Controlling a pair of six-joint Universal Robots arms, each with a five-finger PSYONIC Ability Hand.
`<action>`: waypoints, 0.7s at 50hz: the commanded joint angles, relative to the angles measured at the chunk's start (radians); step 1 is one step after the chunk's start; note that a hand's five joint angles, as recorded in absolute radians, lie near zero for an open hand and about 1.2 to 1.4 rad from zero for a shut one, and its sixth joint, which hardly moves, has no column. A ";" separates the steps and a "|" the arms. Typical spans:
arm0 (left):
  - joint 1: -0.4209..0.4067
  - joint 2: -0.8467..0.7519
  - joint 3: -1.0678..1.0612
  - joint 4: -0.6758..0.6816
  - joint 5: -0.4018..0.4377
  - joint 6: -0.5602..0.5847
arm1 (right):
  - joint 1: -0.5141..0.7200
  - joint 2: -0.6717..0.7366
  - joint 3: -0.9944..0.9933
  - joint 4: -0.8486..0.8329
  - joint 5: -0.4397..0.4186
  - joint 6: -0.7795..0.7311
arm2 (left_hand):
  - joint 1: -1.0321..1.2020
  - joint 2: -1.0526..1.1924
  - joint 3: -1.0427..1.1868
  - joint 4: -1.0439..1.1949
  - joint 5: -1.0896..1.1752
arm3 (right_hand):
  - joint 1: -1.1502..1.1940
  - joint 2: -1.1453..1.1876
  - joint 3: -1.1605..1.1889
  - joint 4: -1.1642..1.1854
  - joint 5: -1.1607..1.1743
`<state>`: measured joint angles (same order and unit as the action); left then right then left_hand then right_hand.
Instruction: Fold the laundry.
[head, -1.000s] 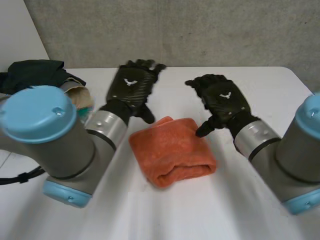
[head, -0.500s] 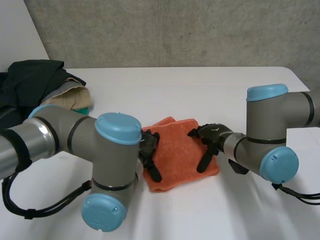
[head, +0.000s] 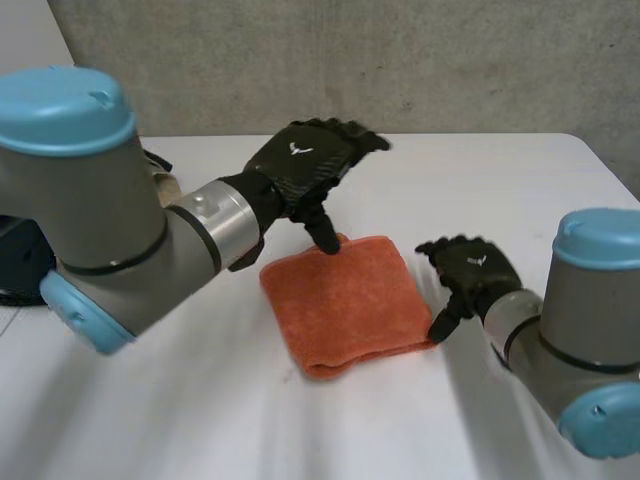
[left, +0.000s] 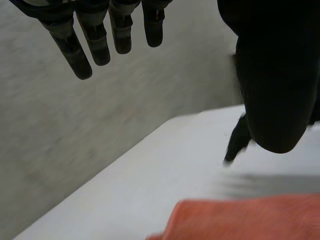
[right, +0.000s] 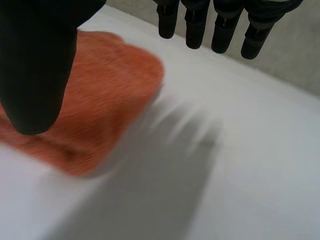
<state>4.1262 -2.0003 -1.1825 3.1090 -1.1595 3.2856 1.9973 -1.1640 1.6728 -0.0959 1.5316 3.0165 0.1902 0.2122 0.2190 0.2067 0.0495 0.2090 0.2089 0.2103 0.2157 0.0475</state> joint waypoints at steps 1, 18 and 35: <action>0.023 0.000 0.020 -0.049 0.274 -0.004 | 0.011 0.049 0.016 -0.016 -0.106 0.179 | 0.029 0.007 0.000 0.013 -0.005 | -0.034 -0.034 -0.036 -0.041 -0.048; 0.012 0.021 0.003 -0.055 0.279 -0.008 | 0.057 0.254 -0.116 -0.145 -0.035 0.206 | 0.029 0.007 0.000 0.013 -0.005 | 1.187 1.187 1.186 1.180 1.174; 0.011 0.023 0.023 -0.049 0.279 -0.009 | -0.168 0.328 -0.393 -0.220 0.048 0.168 | 0.023 0.001 -0.005 0.007 -0.011 | 1.187 1.187 1.186 1.181 1.174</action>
<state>4.1386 -1.9774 -1.1686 3.0585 -0.8806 3.2768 1.9905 -0.9342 1.4565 -0.3717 1.5813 3.2136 0.1901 0.2121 0.2190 0.2067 0.0495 0.8582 1.1421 1.1364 1.1963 0.9463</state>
